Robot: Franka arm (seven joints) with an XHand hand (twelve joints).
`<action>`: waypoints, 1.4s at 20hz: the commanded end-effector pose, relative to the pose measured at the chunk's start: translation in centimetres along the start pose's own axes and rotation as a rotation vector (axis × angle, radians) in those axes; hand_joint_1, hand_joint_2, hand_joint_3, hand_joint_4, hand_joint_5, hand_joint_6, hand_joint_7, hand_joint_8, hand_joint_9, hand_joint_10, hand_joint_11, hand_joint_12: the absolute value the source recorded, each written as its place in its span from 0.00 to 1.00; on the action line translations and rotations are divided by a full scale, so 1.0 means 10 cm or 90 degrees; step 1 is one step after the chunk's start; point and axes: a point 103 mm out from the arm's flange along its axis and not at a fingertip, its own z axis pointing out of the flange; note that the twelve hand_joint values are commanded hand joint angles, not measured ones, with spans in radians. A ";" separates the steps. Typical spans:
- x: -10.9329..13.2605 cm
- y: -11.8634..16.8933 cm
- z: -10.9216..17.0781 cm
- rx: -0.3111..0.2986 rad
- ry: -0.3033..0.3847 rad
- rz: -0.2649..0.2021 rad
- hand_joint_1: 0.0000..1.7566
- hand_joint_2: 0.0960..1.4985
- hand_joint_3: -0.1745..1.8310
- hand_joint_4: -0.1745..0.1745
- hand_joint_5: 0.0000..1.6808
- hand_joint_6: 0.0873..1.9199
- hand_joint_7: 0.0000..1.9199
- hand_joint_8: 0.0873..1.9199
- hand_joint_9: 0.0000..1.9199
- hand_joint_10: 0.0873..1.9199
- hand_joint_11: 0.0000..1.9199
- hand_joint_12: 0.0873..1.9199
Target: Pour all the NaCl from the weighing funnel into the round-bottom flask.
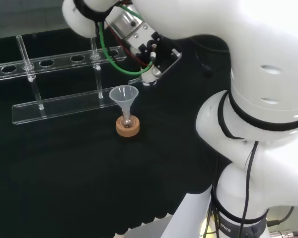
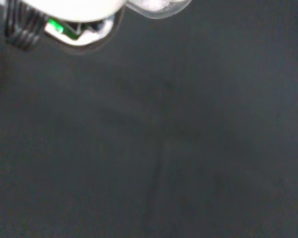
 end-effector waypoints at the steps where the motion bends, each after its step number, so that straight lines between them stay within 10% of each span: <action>1: 0.13 0.04 0.03 0.008 -0.017 -0.012 0.63 0.39 0.46 1.00 0.70 0.43 0.31 0.31 0.45 0.17 0.41 0.54; 28: 0.17 -0.05 -0.12 -0.025 -0.140 0.021 0.63 0.39 0.46 1.00 0.70 0.43 0.31 0.31 0.45 0.17 0.41 0.54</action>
